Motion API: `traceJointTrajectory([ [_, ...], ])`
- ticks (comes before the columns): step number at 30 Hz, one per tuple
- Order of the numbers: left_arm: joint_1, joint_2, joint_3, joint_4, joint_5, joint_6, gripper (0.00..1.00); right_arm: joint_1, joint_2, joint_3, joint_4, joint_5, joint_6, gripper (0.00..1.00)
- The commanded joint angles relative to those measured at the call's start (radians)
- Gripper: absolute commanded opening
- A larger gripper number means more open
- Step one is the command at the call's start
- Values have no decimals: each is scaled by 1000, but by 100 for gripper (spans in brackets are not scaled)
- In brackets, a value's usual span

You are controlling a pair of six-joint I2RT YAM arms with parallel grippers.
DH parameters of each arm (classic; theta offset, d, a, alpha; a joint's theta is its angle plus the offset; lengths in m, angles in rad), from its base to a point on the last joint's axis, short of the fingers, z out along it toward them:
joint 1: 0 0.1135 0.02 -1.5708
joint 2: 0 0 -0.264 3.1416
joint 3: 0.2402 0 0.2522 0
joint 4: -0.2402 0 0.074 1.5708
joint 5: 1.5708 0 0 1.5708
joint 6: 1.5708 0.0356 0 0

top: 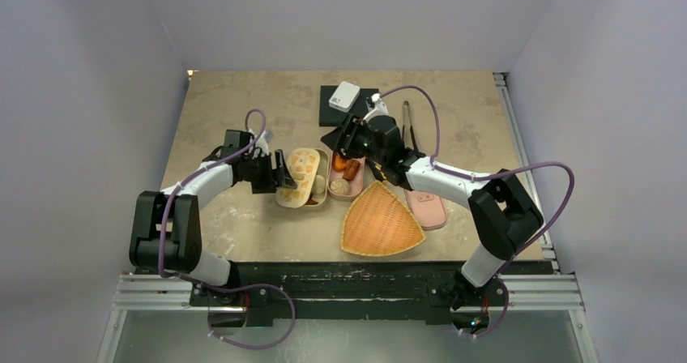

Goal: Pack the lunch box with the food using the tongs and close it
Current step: Close the box lid on the packing box.

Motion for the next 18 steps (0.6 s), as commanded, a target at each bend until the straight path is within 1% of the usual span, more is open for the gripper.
traceJointTrajectory([
  [1, -2, -65, -18, 43, 98, -55, 68, 6, -35, 26, 1, 32, -26, 61],
  [6, -18, -62, 3, 41, 121, -73, 67, 23, -19, 26, -11, 35, -26, 60],
  [9, -36, -57, 19, 39, 117, -80, 67, 41, -6, 29, -20, 34, -26, 56],
  [13, -72, -47, 37, 33, 111, -88, 66, 64, 18, 38, -64, 38, -29, 55],
  [15, -93, -46, 47, 21, 80, -76, 66, 74, 25, 35, -92, 56, -30, 55],
  [18, -102, -47, 66, -30, -19, -33, 66, 89, 26, 26, -121, 78, -34, 53],
])
